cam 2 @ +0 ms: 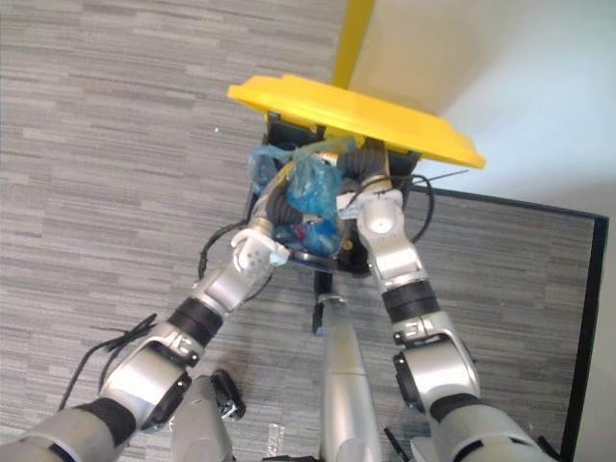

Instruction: Gather rubbish on tea table into small bin, then transfer packed bag to large trash can.

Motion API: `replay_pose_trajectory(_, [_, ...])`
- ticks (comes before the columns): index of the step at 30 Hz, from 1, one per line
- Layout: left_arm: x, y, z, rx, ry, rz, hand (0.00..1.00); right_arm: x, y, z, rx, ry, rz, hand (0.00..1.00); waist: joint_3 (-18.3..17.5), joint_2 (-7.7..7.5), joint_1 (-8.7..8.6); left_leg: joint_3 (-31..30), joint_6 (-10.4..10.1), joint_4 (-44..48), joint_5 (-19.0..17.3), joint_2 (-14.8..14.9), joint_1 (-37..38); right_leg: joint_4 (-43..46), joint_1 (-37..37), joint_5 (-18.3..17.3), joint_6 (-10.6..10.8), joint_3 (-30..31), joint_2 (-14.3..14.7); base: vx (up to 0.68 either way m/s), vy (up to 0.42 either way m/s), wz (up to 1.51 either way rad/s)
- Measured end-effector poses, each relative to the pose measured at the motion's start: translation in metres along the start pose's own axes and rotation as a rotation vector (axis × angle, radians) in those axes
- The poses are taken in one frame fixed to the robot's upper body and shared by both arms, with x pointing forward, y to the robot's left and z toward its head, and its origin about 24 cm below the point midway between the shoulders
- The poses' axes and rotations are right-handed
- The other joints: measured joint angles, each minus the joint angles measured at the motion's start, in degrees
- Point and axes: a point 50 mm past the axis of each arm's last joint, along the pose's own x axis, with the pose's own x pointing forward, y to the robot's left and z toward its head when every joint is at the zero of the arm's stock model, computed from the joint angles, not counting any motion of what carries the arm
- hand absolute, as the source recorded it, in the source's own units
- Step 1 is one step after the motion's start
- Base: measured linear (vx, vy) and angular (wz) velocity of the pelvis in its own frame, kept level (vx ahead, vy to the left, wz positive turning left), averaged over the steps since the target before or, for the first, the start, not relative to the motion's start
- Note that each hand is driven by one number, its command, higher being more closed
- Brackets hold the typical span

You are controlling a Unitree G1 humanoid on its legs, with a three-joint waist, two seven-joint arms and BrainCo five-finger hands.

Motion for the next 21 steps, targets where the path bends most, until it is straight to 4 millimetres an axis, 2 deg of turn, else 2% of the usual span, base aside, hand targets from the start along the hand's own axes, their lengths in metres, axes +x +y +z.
replay_pose_trajectory(4, [-0.004,0.003,0.002,-0.104,-0.011,0.017,0.00,-0.005,-0.011,-0.012,0.010,0.045,-0.040,0.00,-0.01,0.02,1.14,-0.40,0.00,-0.11,0.00,-0.16,0.46,0.11,0.61,-0.26,-0.40,-0.20,-0.15,0.00,0.000,0.00])
replay_pose_trajectory(9, [-0.050,-0.001,-0.035,-0.357,0.114,0.046,0.00,-0.042,-0.016,-0.060,-0.032,0.214,-0.046,0.00,-2.99,0.04,1.95,-3.55,-0.11,-2.54,0.29,-1.61,2.72,1.19,3.22,-2.87,-0.51,-1.92,-2.05,0.03,-0.003,0.23])
replay_pose_trajectory(11, [-0.076,-0.002,-0.062,-0.427,0.217,0.074,0.00,-0.062,-0.013,-0.080,-0.029,0.295,-0.032,0.00,-4.88,-0.01,3.15,-3.82,-0.16,-3.97,0.49,-2.22,4.23,1.68,4.04,-3.61,-0.42,-1.94,-2.28,0.08,-0.008,0.08])
replay_pose_trajectory(13, [-0.112,0.000,-0.096,-0.470,0.365,0.129,0.00,-0.081,-0.015,-0.097,-0.063,0.363,-0.008,0.00,-6.68,0.10,3.80,-5.75,-0.10,-6.25,0.83,-3.49,5.91,2.10,5.27,-4.48,0.03,-2.21,-2.95,0.10,0.009,0.14])
replay_pose_trajectory(14, [-0.118,0.001,-0.103,-0.475,0.394,0.139,0.00,-0.082,-0.015,-0.099,-0.063,0.372,-0.001,0.00,-6.74,0.21,3.82,-6.30,-0.08,-6.72,0.89,-3.57,6.37,1.99,5.79,-4.52,0.03,-2.43,-2.94,0.08,0.021,0.08])
replay_pose_trajectory(15, [-0.141,0.003,-0.125,-0.473,0.500,0.166,0.00,-0.087,-0.016,-0.105,-0.067,0.400,0.009,0.00,-7.32,0.32,3.88,-7.88,-0.08,-8.13,0.95,-3.95,7.64,1.70,7.05,-4.56,0.09,-3.03,-2.94,0.06,0.021,0.05])
replay_pose_trajectory(16, [-0.151,0.002,-0.134,-0.469,0.548,0.176,0.00,-0.089,-0.016,-0.107,-0.070,0.408,0.012,0.00,-7.40,0.34,3.90,-8.55,-0.07,-8.77,1.01,-4.16,8.25,1.53,7.63,-4.60,0.14,-3.18,-2.93,0.08,0.034,0.08])
replay_pose_trajectory(18, [-0.198,-0.001,-0.171,-0.448,0.770,0.185,0.00,-0.096,-0.016,-0.119,-0.084,0.464,0.033,0.00,-8.76,0.27,3.89,-10.07,0.03,-10.59,1.31,-4.40,10.00,0.43,9.72,-4.70,0.32,-3.90,-2.85,0.07,0.032,0.06])
replay_pose_trajectory(19, [-0.210,-0.002,-0.177,-0.449,0.818,0.193,0.00,-0.097,-0.016,-0.122,-0.087,0.479,0.039,0.00,-8.86,0.30,3.86,-10.29,0.05,-10.96,1.36,-4.42,10.60,0.16,10.37,-4.70,0.32,-4.08,-2.85,0.07,0.041,0.06])
replay_pose_trajectory(20, [-0.232,-0.004,-0.189,-0.450,0.912,0.203,0.00,-0.102,-0.017,-0.130,-0.094,0.516,0.050,0.00,-8.90,0.31,3.80,-10.92,0.08,-11.53,1.55,-4.50,12.18,-0.33,12.11,-4.69,0.33,-4.42,-2.84,0.08,0.070,0.05])
replay_pose_trajectory(21, [-0.265,-0.009,-0.202,-0.457,1.047,0.208,0.00,-0.111,-0.018,-0.140,-0.110,0.570,0.066,0.00,-8.98,0.26,3.92,-11.42,0.11,-12.91,1.56,-4.96,15.45,-0.84,15.14,-4.67,0.34,-4.63,-2.82,0.06,0.063,0.04])
